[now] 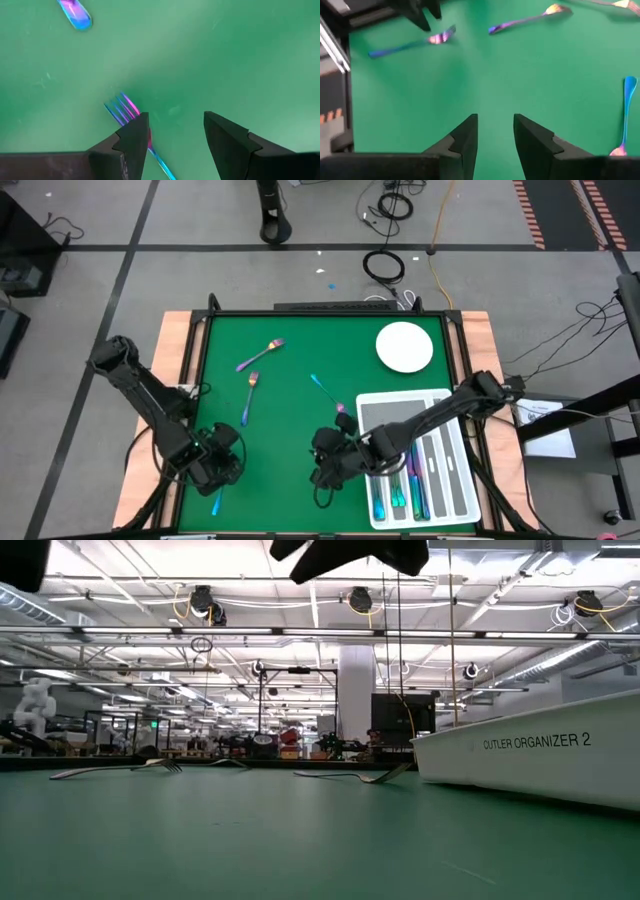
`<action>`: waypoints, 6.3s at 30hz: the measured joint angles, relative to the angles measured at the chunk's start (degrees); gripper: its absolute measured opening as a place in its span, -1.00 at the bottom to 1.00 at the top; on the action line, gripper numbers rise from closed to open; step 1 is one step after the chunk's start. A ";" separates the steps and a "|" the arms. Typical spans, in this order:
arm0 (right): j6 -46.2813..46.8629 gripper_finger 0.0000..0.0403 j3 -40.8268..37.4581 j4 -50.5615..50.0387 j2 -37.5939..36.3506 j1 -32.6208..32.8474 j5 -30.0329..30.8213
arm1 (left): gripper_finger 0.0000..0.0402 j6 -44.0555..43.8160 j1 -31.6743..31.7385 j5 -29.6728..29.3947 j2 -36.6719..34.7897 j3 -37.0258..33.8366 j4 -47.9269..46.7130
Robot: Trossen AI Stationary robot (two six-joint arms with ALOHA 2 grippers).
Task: Sort silverware
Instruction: Put the bottom left fork into the utensil organizer
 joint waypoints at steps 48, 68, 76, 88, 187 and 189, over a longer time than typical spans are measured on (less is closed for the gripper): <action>1.62 -0.43 0.00 1.89 1.71 6.17 2.96 | -0.94 -6.10 -8.16 -0.78 17.58 2.09 8.36; -1.35 -0.43 0.00 11.93 7.11 6.68 2.80 | -0.97 33.48 -8.08 -39.59 2.00 2.18 30.98; -13.33 -0.43 0.04 29.18 7.78 6.68 8.26 | -0.97 50.63 -6.93 -51.64 2.38 2.18 46.88; -15.96 -0.43 0.04 34.76 7.85 6.24 25.46 | -0.94 51.52 -0.09 -58.38 8.29 2.18 57.46; 51.68 -1.00 -22.25 -33.30 -32.38 11.99 5.39 | -0.01 51.07 -18.49 -72.92 3.64 -0.12 43.37; 52.00 -1.00 -28.28 -24.40 -37.66 12.57 6.86 | -0.01 51.10 -18.52 -72.92 3.64 -0.12 43.35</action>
